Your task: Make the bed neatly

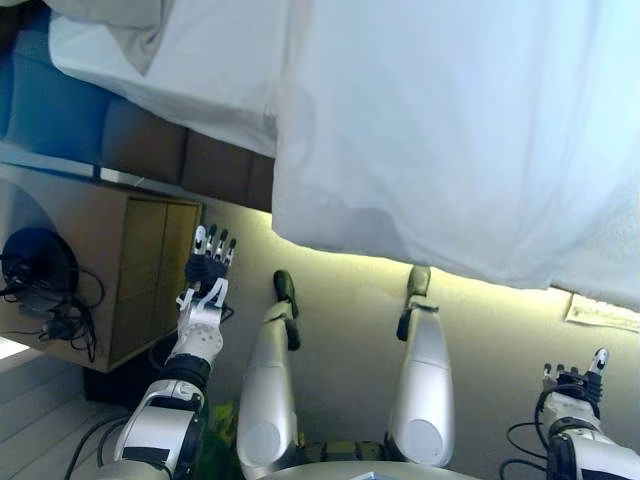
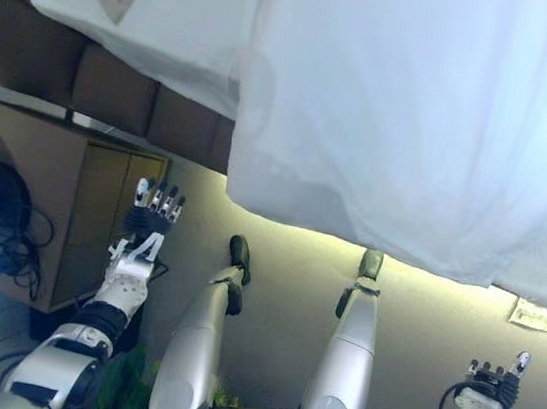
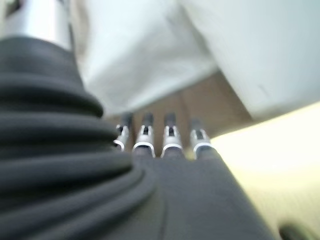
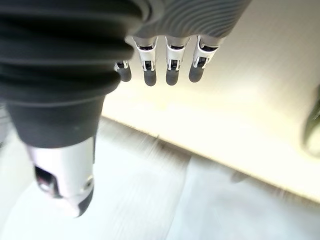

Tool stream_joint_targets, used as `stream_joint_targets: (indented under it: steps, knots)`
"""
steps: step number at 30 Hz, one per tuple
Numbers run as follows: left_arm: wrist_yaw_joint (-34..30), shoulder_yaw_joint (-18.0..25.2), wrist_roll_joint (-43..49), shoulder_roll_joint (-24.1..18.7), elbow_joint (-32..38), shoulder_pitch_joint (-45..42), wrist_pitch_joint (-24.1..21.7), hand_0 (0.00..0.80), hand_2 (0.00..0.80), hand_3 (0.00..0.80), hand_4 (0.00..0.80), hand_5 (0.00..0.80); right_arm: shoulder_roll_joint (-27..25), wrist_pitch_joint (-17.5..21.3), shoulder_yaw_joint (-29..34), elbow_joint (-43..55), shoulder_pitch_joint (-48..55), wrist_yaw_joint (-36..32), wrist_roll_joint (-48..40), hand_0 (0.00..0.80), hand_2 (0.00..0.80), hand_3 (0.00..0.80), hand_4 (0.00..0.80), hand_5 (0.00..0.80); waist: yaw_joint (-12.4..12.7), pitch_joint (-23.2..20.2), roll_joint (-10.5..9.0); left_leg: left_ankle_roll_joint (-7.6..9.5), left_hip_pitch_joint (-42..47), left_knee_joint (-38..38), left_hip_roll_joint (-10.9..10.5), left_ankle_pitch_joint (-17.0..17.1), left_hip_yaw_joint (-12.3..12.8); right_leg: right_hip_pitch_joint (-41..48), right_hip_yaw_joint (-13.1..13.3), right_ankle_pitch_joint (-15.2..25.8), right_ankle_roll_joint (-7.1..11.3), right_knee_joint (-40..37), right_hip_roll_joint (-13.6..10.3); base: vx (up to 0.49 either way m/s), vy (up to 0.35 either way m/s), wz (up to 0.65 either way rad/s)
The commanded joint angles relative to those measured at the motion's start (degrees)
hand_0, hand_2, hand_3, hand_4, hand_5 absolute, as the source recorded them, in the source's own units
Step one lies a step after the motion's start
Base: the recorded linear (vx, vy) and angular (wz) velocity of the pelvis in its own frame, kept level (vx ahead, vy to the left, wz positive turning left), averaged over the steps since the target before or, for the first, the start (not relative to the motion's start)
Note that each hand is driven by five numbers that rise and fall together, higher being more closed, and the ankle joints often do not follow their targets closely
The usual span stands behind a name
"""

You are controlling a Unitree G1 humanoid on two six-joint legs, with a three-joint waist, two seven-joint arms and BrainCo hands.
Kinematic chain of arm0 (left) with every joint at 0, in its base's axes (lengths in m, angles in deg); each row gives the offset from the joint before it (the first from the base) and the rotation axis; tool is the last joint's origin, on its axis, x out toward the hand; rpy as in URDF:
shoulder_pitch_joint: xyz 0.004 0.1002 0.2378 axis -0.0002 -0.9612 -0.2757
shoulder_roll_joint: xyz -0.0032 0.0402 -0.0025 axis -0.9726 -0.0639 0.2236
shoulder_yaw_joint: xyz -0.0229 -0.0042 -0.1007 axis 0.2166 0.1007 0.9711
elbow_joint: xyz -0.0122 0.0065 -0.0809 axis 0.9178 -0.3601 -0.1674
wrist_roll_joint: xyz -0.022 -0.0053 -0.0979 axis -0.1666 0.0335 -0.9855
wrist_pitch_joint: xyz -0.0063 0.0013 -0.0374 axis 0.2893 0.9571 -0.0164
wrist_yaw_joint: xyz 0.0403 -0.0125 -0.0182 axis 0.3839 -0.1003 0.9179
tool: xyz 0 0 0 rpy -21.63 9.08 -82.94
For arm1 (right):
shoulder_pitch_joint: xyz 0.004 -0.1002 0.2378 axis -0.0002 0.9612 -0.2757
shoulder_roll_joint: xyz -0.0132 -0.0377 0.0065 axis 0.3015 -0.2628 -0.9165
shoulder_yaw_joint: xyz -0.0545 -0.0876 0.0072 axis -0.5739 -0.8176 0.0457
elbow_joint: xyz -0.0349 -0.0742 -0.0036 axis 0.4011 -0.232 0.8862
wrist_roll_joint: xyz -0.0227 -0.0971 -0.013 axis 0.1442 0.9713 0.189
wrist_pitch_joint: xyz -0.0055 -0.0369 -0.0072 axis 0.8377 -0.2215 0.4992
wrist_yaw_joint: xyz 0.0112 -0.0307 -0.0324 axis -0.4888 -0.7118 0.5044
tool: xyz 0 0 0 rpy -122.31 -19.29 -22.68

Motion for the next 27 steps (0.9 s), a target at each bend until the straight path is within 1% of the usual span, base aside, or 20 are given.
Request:
stream_joint_targets:
  steps: [1, 2, 3, 4, 5, 6, 7, 9, 11, 12, 14, 15, 17, 19, 21, 22, 23, 24, 25, 27]
  knots:
    - [-9.49, -1.49, -6.75, 7.59, 2.50, -3.24, -7.15, 0.000, 0.000, 0.000, 0.000, 0.000, 5.55, 13.72, -4.83, 11.64, 1.31, 4.51, 19.04, 0.000, 0.000, 0.000, 0.000, 0.000, -1.97, -2.41, 6.39, -1.42, 0.50, 0.83, 1.74, 1.61, 0.37, 1.77, 2.78, 7.53, -0.38, -6.50, -2.64, 0.169, 0.333, -0.14]
    - [-13.55, -2.05, -9.79, 9.43, 3.39, -4.64, -6.85, 0.000, 0.000, 0.000, 0.000, 0.000, 6.50, 14.53, -7.12, 15.61, 1.79, 3.50, 22.50, 0.000, 0.000, 0.000, 0.000, 0.000, -2.31, -2.88, 7.27, -1.26, 1.84, 0.22, 1.50, 1.67, 0.79, 2.38, 3.23, 7.37, -0.44, -6.62, -2.77, 0.150, 0.265, -0.07]
    - [-16.75, -2.32, -12.45, 10.52, 3.69, -5.45, -5.60, 0.000, 0.000, 0.000, 0.000, 0.000, 7.33, 14.83, -8.88, 18.03, 2.41, 3.25, 25.10, 0.000, 0.000, 0.000, 0.000, 0.000, -2.55, -3.12, 7.73, -1.14, 2.83, -0.27, 1.32, 1.72, 1.05, 2.89, 3.48, 7.14, -0.47, -6.58, -2.89, 0.145, 0.253, -0.02]
    - [-21.23, -2.61, -15.70, 11.76, 4.08, -6.01, -3.70, 0.000, 0.000, 0.000, 0.000, 0.000, 8.20, 14.60, -10.91, 19.90, 2.80, 1.06, 26.76, 0.000, 0.000, 0.000, 0.000, 0.000, -2.75, -3.29, 8.22, -0.93, 3.60, -0.59, 1.13, 1.70, 1.27, 3.23, 3.69, 6.82, -0.52, -6.43, -3.06, 0.104, 0.198, -0.01]
    - [-24.79, -2.95, -19.10, 13.14, 4.54, -6.17, -1.01, 0.000, 0.000, 0.000, 0.000, 0.000, 8.67, 14.31, -13.26, 21.19, 2.71, -0.58, 27.55, 0.000, 0.000, 0.000, 0.000, 0.000, -2.94, -3.30, 8.65, -0.80, 4.12, -0.72, 0.94, 1.69, 1.49, 3.39, 3.83, 6.54, -0.65, -6.24, -3.29, 0.078, 0.176, -0.08]
    - [-27.42, -3.28, -21.23, 13.98, 4.61, -6.22, 0.70, 0.000, 0.000, 0.000, 0.000, 0.000, 8.83, 13.77, -14.62, 21.67, 2.48, -1.88, 28.15, 0.000, 0.000, 0.000, 0.000, 0.000, -3.15, -3.23, 8.95, -0.70, 4.34, -0.66, 0.80, 1.62, 1.59, 3.34, 3.95, 6.30, -0.75, -5.94, -3.49, 0.039, 0.176, -0.13]
    - [-30.84, -4.23, -23.85, 15.40, 4.15, -5.72, 3.69, 0.000, 0.000, 0.000, 0.000, 0.000, 9.03, 14.09, -17.80, 21.32, 0.90, -1.17, 30.43, 0.000, 0.000, 0.000, 0.000, 0.000, -3.39, -2.95, 9.58, -0.59, 4.48, -0.59, 0.56, 1.57, 1.80, 2.90, 4.12, 6.05, -0.97, -5.46, -3.84, 0.001, 0.153, -0.16]
    - [-34.66, -6.50, -26.79, 17.26, 2.66, -3.99, 6.17, 0.000, 0.000, 0.000, 0.000, 0.000, 9.10, 13.28, -22.95, 20.28, -2.63, 2.57, 34.25, 0.000, 0.000, 0.000, 0.000, 0.000, -3.81, -2.29, 10.28, -0.44, 4.40, -0.57, 0.43, 1.73, 2.29, 1.94, 4.36, 5.85, -1.23, -4.80, -4.24, -0.029, 0.131, -0.07]
    - [-37.09, -9.04, -29.12, 18.86, 0.69, -1.70, 7.77, 0.000, 0.000, 0.000, 0.000, 0.000, 9.76, 12.64, -27.85, 18.30, -7.27, 8.68, 37.87, 0.000, 0.000, 0.000, 0.000, 0.000, -3.94, -1.64, 10.86, -0.31, 4.08, -0.63, 0.26, 2.07, 2.81, 0.93, 4.54, 5.95, -1.44, -4.37, -4.52, -0.043, 0.082, 0.01]
    - [-38.58, -10.19, -29.84, 19.75, -0.48, -0.12, 8.64, 0.000, 0.000, 0.000, 0.000, 0.000, 10.31, 12.32, -30.01, 16.36, -10.14, 11.01, 38.87, 0.000, 0.000, 0.000, 0.000, 0.000, -3.94, -1.20, 11.15, -0.23, 3.81, -0.76, 0.13, 2.31, 3.07, 0.43, 4.57, 6.09, -1.57, -4.35, -4.58, -0.057, 0.034, -0.09]
    - [-41.08, -12.46, -30.36, 21.87, -3.57, 3.80, 8.96, 0.000, 0.000, 0.000, 0.000, 0.000, 11.97, 12.90, -33.39, 11.20, -17.52, 15.56, 39.64, 0.000, 0.000, 0.000, 0.000, 0.000, -3.64, -0.26, 11.58, -0.13, 2.98, -0.67, 0.04, 2.59, 3.42, -0.58, 4.40, 6.57, -1.82, -4.31, -4.90, -0.057, -0.009, -0.21]
    - [-42.18, -12.97, -30.58, 22.46, -4.63, 5.16, 9.38, 0.000, 0.000, 0.000, 0.000, 0.000, 12.51, 12.88, -34.06, 9.49, -19.81, 15.81, 39.45, 0.000, 0.000, 0.000, 0.000, 0.000, -3.51, 0.10, 11.69, -0.16, 2.72, -0.61, 0.04, 2.68, 3.48, -0.88, 4.29, 6.75, -1.89, -4.25, -5.02, -0.050, -0.015, -0.20]
    - [-45.14, -13.63, -31.01, 24.21, -7.60, 8.89, 10.46, 0.000, 0.000, 0.000, 0.000, 0.000, 14.36, 12.71, -35.32, 4.70, -26.98, 18.56, 41.46, 0.000, 0.000, 0.000, 0.000, 0.000, -3.26, 0.75, 12.28, -0.37, 1.16, -0.02, 0.19, 2.92, 3.94, -2.91, 4.33, 6.76, -2.17, -3.10, -5.50, -0.052, 0.011, -0.06]
    - [-47.64, -14.36, -31.70, 25.36, -9.32, 11.31, 12.19, 0.000, 0.000, 0.000, 0.000, 0.000, 14.75, 12.63, -36.20, 1.40, -31.17, 18.92, 43.05, 0.000, 0.000, 0.000, 0.000, 0.000, -2.89, 0.75, 13.11, -0.32, -0.84, 0.87, 0.01, 2.98, 4.55, -5.31, 4.58, 6.39, -2.64, -1.27, -5.95, -0.061, 0.025, 0.06]
    - [-50.34, -14.87, -31.22, 26.42, -10.86, 13.56, 13.75, 0.000, 0.000, 0.000, 0.000, 0.000, 14.98, 13.34, -36.84, -1.02, -34.54, 19.33, 44.11, 0.000, 0.000, 0.000, 0.000, 0.000, -2.38, 0.75, 13.84, -0.15, -3.87, 2.90, 0.10, 2.60, 5.51, -8.34, 4.97, 5.56, -3.28, 1.38, -6.62, -0.060, -0.033, 0.08]
    - [-52.04, -15.76, -30.51, 27.17, -11.63, 14.41, 14.48, 0.000, 0.000, 0.000, 0.000, 0.000, 15.42, 13.49, -37.26, -2.15, -36.36, 19.23, 44.31, 0.000, 0.000, 0.000, 0.000, 0.000, -1.92, 0.75, 14.08, -0.54, -4.73, 4.88, -0.05, 0.59, 5.31, -9.19, 5.46, 3.47, -3.19, 3.56, -7.12, -0.019, -0.087, 0.16]
    - [-53.12, -16.46, -29.77, 27.58, -11.95, 15.03, 14.75, 0.000, 0.000, 0.000, 0.000, 0.000, 15.74, 13.57, -37.56, -3.27, -37.87, 18.62, 43.96, 0.000, 0.000, 0.000, 0.000, 0.000, -1.51, 0.75, 14.25, -0.49, -6.38, 6.67, -0.16, -0.04, 5.07, -10.79, 5.84, 3.08, -3.51, 5.19, -7.33, 0.008, -0.092, 0.24]
    - [-53.62, -16.81, -29.14, 27.81, -12.00, 15.56, 15.15, 0.000, 0.000, 0.000, 0.000, 0.000, 15.89, 13.42, -37.76, -4.10, -39.04, 17.41, 43.10, 0.000, 0.000, 0.000, 0.000, 0.000, -1.18, 0.75, 14.40, -0.46, -7.60, 7.82, -0.18, -0.40, 4.93, -12.07, 6.20, 2.94, -3.73, 6.22, -7.40, -0.075, -0.076, 0.32]
    - [-53.94, -17.52, -28.96, 28.39, -12.04, 16.52, 15.18, 0.000, 0.000, 0.000, 0.000, 0.000, 16.63, 14.00, -38.26, -5.92, -41.15, 16.76, 42.15, 0.000, 0.000, 0.000, 0.000, 0.000, -0.64, 0.75, 14.76, -0.35, -9.44, 8.70, -0.12, -0.17, 4.59, -14.05, 6.60, 3.50, -3.94, 6.84, -7.46, -0.043, -0.070, 0.38]
    - [-54.16, -18.52, -28.57, 29.07, -12.15, 17.75, 15.19, 0.000, 0.000, 0.000, 0.000, 0.000, 17.85, 15.52, -38.52, -8.80, -43.96, 15.76, 39.48, 0.000, 0.000, 0.000, 0.000, 0.000, 0.26, 0.75, 15.03, -0.45, -11.92, 10.46, 0.22, -0.94, 4.37, -17.14, 7.45, 3.21, -3.80, 8.39, -7.37, -0.045, -0.084, 0.32]
